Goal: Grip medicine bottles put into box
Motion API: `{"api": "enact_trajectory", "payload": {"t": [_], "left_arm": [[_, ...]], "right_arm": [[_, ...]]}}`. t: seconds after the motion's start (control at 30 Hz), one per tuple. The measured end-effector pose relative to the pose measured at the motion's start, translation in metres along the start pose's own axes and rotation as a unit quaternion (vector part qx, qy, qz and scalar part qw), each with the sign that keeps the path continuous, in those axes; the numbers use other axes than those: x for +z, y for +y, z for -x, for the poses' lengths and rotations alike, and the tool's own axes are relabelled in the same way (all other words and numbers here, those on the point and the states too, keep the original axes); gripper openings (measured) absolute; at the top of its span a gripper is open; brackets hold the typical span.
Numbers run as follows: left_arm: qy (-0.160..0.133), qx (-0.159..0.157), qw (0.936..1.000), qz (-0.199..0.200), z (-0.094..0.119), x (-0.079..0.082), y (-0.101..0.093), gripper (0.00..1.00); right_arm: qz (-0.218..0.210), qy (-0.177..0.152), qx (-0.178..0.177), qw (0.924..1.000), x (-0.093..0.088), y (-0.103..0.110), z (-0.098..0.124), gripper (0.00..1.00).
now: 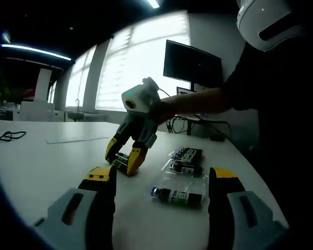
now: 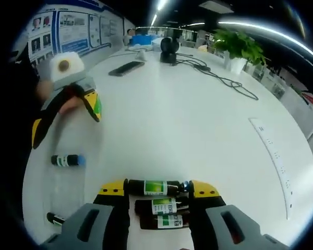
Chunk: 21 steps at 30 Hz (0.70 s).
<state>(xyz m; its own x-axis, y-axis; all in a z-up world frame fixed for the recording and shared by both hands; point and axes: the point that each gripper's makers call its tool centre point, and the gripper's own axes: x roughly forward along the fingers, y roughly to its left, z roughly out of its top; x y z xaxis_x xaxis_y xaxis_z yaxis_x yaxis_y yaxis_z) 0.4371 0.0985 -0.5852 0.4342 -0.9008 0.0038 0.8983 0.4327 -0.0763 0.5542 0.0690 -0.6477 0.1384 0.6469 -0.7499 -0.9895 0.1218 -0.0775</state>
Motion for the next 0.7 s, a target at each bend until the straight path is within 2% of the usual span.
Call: {"api": "enact_trajectory", "payload": {"t": [0.2,0.37,0.7], "left_arm": [[0.001,0.001,1.0,0.0,0.001,-0.001,0.001,0.64],[0.0,0.001,1.0,0.0,0.002,-0.001,0.001,0.64],[0.002,0.0,1.0,0.0,0.002,-0.002,0.001,0.64]], "right_arm": [[-0.003,-0.011,-0.004,0.9999,0.006,-0.002,0.004,0.41],[0.007,-0.005,-0.004,1.0,0.004,0.0,0.006,0.4],[0.002,-0.021,-0.008,0.9998,0.014,0.002,0.013,0.4]]}}
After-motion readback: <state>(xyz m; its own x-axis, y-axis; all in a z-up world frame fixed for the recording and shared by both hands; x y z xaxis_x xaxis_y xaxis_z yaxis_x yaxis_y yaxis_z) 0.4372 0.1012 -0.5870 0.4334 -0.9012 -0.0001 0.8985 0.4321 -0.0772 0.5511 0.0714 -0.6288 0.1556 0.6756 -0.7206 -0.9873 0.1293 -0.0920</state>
